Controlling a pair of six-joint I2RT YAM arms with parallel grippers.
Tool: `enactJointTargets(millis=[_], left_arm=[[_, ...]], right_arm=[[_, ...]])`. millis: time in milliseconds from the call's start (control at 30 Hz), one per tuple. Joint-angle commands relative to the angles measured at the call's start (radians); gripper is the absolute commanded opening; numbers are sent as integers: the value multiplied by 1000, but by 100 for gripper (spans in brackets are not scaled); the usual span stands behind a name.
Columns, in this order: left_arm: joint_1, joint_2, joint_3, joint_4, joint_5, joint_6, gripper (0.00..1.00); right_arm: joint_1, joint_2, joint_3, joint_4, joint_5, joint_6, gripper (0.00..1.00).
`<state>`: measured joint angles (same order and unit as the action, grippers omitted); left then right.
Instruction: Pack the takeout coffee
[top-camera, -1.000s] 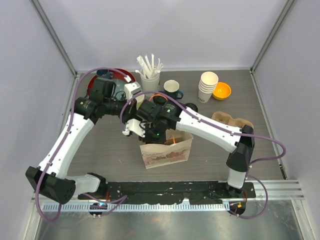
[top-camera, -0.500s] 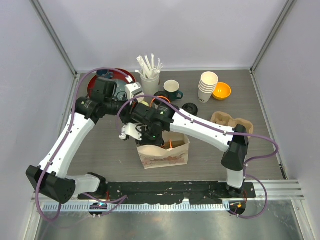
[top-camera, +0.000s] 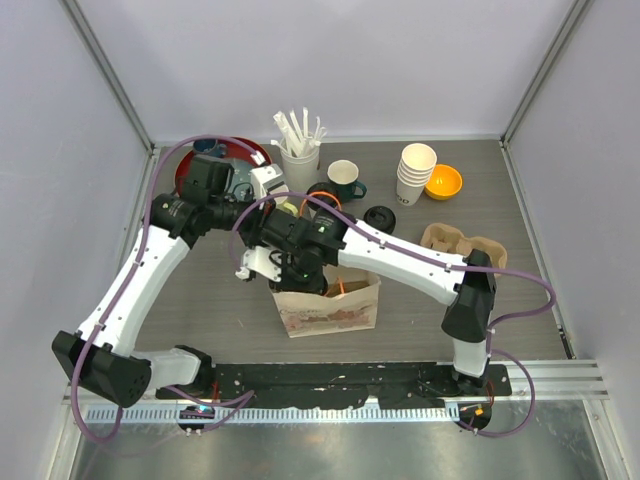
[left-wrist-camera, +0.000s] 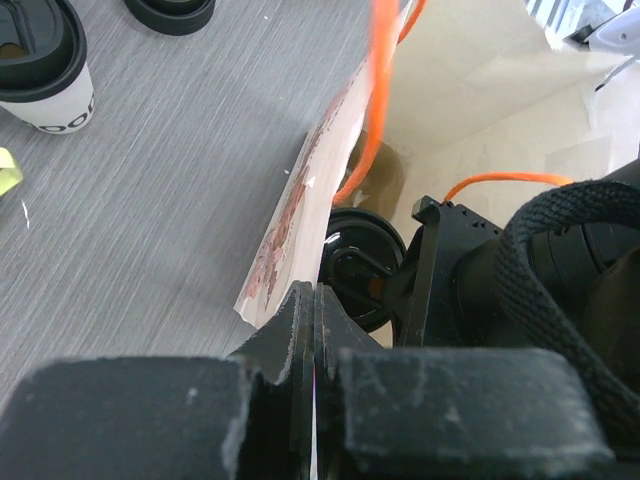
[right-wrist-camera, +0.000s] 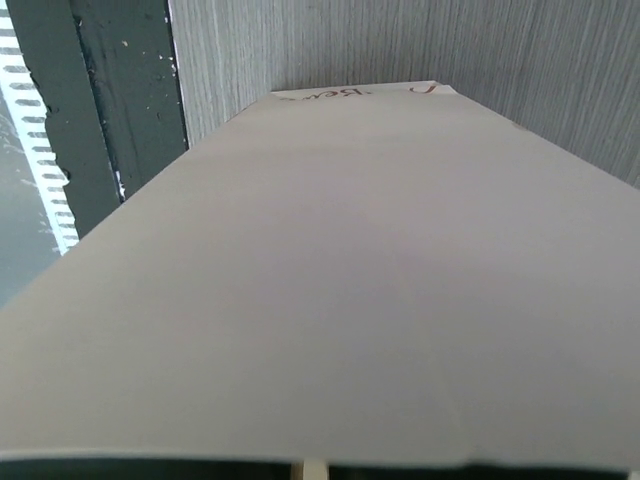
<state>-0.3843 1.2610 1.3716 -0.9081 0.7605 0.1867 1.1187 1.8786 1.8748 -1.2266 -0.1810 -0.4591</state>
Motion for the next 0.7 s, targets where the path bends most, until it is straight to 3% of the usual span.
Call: enactJointTargets(millis=[0, 167, 667], left_arm=[[-10, -31, 3, -23, 37, -13, 0], [-10, -31, 1, -35, 0, 8, 0], [-8, -26, 58, -86, -47, 53, 0]], right_arm=[[-19, -5, -22, 82, 109, 66, 14], [-20, -79, -16, 142, 103, 80, 34], [-20, -326, -85, 306, 158, 103, 61]])
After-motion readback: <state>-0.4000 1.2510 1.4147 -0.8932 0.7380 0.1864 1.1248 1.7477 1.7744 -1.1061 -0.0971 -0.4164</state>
